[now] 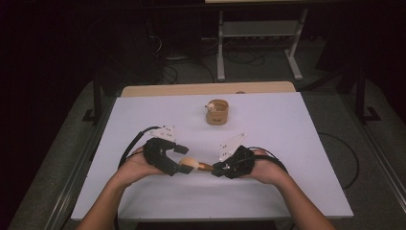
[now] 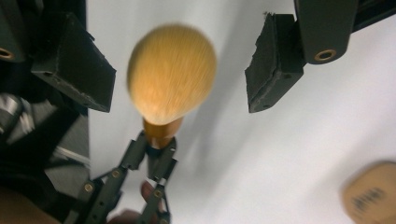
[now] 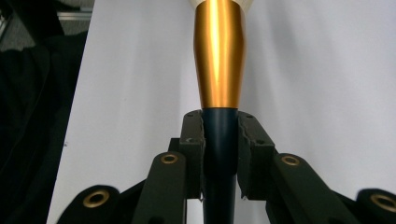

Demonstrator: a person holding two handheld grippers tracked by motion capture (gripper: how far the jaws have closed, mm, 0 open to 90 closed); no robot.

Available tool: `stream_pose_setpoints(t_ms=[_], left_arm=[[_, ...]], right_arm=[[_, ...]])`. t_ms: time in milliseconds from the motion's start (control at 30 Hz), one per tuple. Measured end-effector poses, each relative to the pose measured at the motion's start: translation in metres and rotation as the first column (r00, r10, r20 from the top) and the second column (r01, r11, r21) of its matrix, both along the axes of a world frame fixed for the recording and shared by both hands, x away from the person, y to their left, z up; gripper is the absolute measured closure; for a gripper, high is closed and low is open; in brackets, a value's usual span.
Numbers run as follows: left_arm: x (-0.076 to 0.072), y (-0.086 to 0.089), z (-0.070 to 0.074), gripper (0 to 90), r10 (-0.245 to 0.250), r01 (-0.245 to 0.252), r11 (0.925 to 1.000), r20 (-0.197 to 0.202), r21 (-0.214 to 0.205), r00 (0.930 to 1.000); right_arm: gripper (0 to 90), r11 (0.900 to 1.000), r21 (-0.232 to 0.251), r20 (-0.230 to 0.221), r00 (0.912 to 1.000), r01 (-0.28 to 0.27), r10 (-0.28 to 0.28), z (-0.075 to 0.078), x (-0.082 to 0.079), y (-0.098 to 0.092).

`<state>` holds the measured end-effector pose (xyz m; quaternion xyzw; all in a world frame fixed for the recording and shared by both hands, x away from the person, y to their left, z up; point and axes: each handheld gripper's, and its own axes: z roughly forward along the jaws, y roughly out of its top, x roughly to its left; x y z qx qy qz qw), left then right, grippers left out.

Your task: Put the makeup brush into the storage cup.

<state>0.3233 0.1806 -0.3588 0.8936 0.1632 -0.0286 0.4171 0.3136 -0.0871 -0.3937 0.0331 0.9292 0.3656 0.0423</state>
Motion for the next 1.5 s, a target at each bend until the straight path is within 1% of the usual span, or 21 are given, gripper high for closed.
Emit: stream_pose_setpoints(t_ms=[67, 100, 133, 167, 200, 367, 433, 500, 567, 667, 700, 767, 867, 900, 1000, 1033, 1067, 1133, 1233, 1400, 1500], left_arm=[[0.001, 0.004, 0.001, 22.1, 0.029, -0.028, 0.9991, 0.015, -0.030, 0.9995], [0.001, 0.008, 0.003, 20.5, 0.053, -0.052, 0.9966, 0.024, -0.064, 0.9983], [0.001, 0.008, 0.003, 19.3, 0.053, -0.052, 0.9966, 0.024, -0.064, 0.9983], [0.001, 0.011, 0.003, 18.2, 0.081, -0.078, 0.9919, 0.031, -0.100, 0.9962], [0.001, 0.013, 0.002, 17.8, 0.095, -0.091, 0.9895, 0.037, -0.112, 0.9948], [0.002, 0.018, 0.000, 12.9, 0.129, -0.122, 0.9817, 0.040, -0.146, 0.9908], [0.002, 0.021, -0.003, 12.2, 0.153, -0.142, 0.9738, 0.051, -0.178, 0.9869], [0.003, 0.022, -0.004, 10.8, 0.155, -0.143, 0.9725, 0.055, -0.184, 0.9863], [0.003, 0.024, -0.006, 10.5, 0.176, -0.163, 0.9653, 0.048, -0.204, 0.9833], [0.002, 0.025, -0.008, 10.4, 0.197, -0.183, 0.9564, 0.042, -0.228, 0.9794], [0.002, 0.026, -0.008, 10.4, 0.198, -0.182, 0.9563, 0.047, -0.229, 0.9791], [0.002, 0.026, -0.009, 10.5, 0.213, -0.197, 0.9486, 0.040, -0.248, 0.9762], [0.003, 0.026, -0.010, 10.6, 0.213, -0.196, 0.9462, 0.037, -0.257, 0.9765], [0.003, 0.027, -0.010, 10.6, 0.225, -0.207, 0.9394, 0.035, -0.273, 0.9737], [0.003, 0.027, -0.010, 10.6, 0.231, -0.213, 0.9360, 0.033, -0.280, 0.9725], [0.003, 0.027, -0.010, 10.6, 0.231, -0.213, 0.9360, 0.033, -0.280, 0.9725], [0.003, 0.027, -0.011, 10.6, 0.243, -0.220, 0.9286, 0.040, -0.299, 0.9692], [0.002, 0.027, -0.011, 10.7, 0.245, -0.222, 0.9235, 0.036, -0.313, 0.9689], [0.002, 0.027, -0.010, 11.9, 0.243, -0.216, 0.9177, 0.043, -0.334, 0.9691], [0.000, 0.025, -0.010, 11.9, 0.235, -0.207, 0.9162, 0.042, -0.343, 0.9710], [-0.001, 0.022, -0.010, 12.0, 0.231, -0.202, 0.9136, 0.042, -0.353, 0.9720]], right_arm=[[73.7, 0.9999, 0.010, -0.001, 1.0000, 0.004, -0.004, 0.000, 0.001, -0.002], [73.7, 0.9994, 0.027, -0.004, 0.9997, 0.024, -0.024, 0.001, 0.002, -0.007], [73.7, 0.9994, 0.027, -0.004, 0.9997, 0.024, -0.024, 0.001, 0.002, -0.007], [73.7, 0.9981, 0.040, -0.007, 0.9989, 0.047, -0.047, 0.003, 0.003, -0.011], [73.7, 0.9975, 0.042, -0.010, 0.9984, 0.056, -0.056, 0.004, 0.004, -0.013], [73.6, 0.9910, 0.074, -0.022, 0.9936, 0.112, -0.110, 0.007, 0.006, -0.022], [73.6, 0.9876, 0.088, -0.024, 0.9915, 0.129, -0.128, 0.008, 0.007, -0.025], [73.6, 0.9860, 0.092, -0.030, 0.9901, 0.139, -0.137, 0.008, 0.007, -0.026], [73.6, 0.9784, 0.112, -0.061, 0.9840, 0.174, -0.168, 0.009, 0.006, -0.029], [73.6, 0.9742, 0.116, -0.060, 0.9804, 0.194, -0.188, 0.010, 0.007, -0.031], [73.6, 0.9742, 0.118, -0.047, 0.9811, 0.192, -0.188, 0.010, 0.008, -0.032], [73.6, 0.9668, 0.136, -0.071, 0.9755, 0.216, -0.208, 0.011, 0.008, -0.033], [73.6, 0.9589, 0.157, -0.072, 0.9711, 0.237, -0.228, 0.013, 0.009, -0.035], [73.6, 0.9575, 0.162, -0.071, 0.9706, 0.239, -0.230, 0.014, 0.009, -0.035], [73.6, 0.9564, 0.167, -0.073, 0.9703, 0.240, -0.231, 0.014, 0.009, -0.036], [73.6, 0.9534, 0.174, -0.076, 0.9685, 0.247, -0.237, 0.015, 0.009, -0.036], [73.6, 0.9454, 0.194, -0.086, 0.9646, 0.262, -0.249, 0.016, 0.009, -0.037], [73.6, 0.9359, 0.213, -0.103, 0.9589, 0.281, -0.264, 0.018, 0.009, -0.038], [73.6, 0.9274, 0.231, -0.112, 0.9548, 0.294, -0.275, 0.019, 0.008, -0.039], [73.6, 0.9155, 0.266, -0.114, 0.9530, 0.302, -0.281, 0.021, 0.008, -0.040], [73.6, 0.9040, 0.289, -0.123, 0.9488, 0.315, -0.291, 0.021, 0.008, -0.039]])
